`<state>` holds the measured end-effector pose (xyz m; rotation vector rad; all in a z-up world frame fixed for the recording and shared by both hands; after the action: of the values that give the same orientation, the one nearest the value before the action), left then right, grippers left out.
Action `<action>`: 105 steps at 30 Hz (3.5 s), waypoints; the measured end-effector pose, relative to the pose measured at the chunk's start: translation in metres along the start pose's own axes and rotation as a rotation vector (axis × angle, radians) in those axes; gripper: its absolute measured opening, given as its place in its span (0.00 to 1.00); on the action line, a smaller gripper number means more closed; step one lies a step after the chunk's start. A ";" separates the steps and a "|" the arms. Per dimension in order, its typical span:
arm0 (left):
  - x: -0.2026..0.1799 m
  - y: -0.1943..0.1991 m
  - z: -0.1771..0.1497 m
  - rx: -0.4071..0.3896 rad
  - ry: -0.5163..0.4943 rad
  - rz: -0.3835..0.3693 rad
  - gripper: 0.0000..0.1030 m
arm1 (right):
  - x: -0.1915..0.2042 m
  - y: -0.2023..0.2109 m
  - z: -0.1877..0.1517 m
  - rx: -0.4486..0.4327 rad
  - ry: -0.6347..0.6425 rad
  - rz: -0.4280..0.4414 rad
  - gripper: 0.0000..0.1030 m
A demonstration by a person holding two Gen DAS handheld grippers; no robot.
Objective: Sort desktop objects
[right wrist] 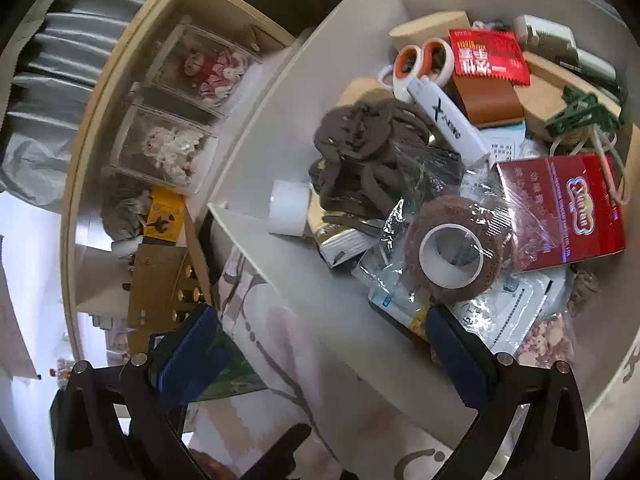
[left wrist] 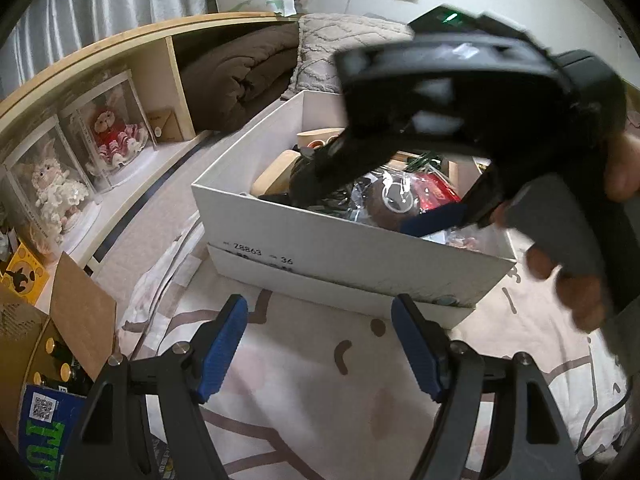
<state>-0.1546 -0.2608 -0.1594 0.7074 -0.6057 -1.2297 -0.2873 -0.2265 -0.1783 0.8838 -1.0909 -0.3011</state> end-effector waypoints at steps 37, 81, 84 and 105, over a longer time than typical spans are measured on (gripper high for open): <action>-0.019 0.005 0.005 -0.001 -0.010 -0.022 0.72 | -0.018 0.051 0.015 -0.157 0.053 -0.068 1.00; -0.098 0.065 0.026 -0.157 -0.029 -0.121 1.00 | -0.074 0.187 -0.134 -0.619 0.240 -0.464 1.00; -0.109 0.069 0.026 -0.163 -0.041 -0.130 1.00 | -0.080 0.199 -0.145 -0.641 0.227 -0.480 1.00; -0.192 0.086 0.030 -0.191 -0.111 -0.217 1.00 | -0.148 0.279 -0.226 -0.788 0.041 -0.599 1.00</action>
<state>-0.1686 -0.0641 -0.0818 0.5577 -0.5031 -1.5146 -0.2153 0.1477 -0.1037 0.4696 -0.5529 -1.1183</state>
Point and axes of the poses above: each gripper's, at about its wrist camera, not at the fingertips, and y roughly against the way its jaws point, x to its left, z to its top, the point moved 5 cm from there along -y, roughly the way its jaws point, and after that the axes turned 3 degrees about x, right-handed, at the moved point
